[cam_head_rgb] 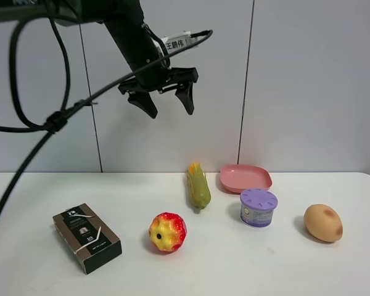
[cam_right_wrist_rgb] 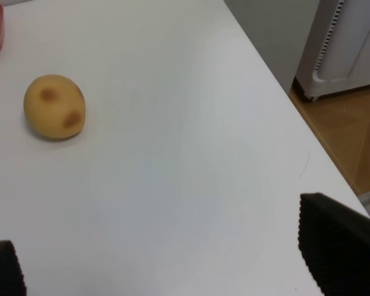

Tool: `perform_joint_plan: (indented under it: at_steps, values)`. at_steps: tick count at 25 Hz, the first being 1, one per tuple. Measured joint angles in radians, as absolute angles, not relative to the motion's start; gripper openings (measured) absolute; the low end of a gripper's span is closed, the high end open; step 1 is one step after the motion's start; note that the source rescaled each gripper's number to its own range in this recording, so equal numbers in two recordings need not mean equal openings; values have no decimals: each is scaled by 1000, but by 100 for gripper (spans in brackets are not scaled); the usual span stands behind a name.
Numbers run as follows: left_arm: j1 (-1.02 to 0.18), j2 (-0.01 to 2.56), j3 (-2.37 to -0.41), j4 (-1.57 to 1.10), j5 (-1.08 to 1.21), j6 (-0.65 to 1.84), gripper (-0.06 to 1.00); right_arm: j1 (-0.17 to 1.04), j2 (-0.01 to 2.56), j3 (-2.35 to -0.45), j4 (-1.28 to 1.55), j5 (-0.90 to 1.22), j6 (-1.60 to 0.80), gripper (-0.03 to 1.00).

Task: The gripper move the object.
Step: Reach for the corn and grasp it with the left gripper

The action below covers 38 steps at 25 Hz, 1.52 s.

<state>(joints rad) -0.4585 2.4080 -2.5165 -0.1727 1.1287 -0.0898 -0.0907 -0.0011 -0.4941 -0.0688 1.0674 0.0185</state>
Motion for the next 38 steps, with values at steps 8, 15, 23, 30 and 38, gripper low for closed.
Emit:
perform_joint_plan:
  at_steps: [8, 15, 23, 30, 38]
  values:
    - [-495, 2549, -2590, -178, 1057, -118, 100, -91, -1, -494, -69, 1067, 18, 100]
    - [-499, 2634, -2592, -175, 962, -159, 100, -91, -1, -494, -69, 1067, 18, 100]
    - [-507, 2682, -2592, -139, 917, -193, 100, -91, -1, -494, -69, 1067, 18, 100]
    - [-523, 2721, -2592, -79, 865, -196, 100, -91, -1, -494, -69, 1067, 18, 100]
    - [-545, 2769, -2592, -46, 843, -197, 100, -91, -1, -494, -69, 1067, 18, 100]
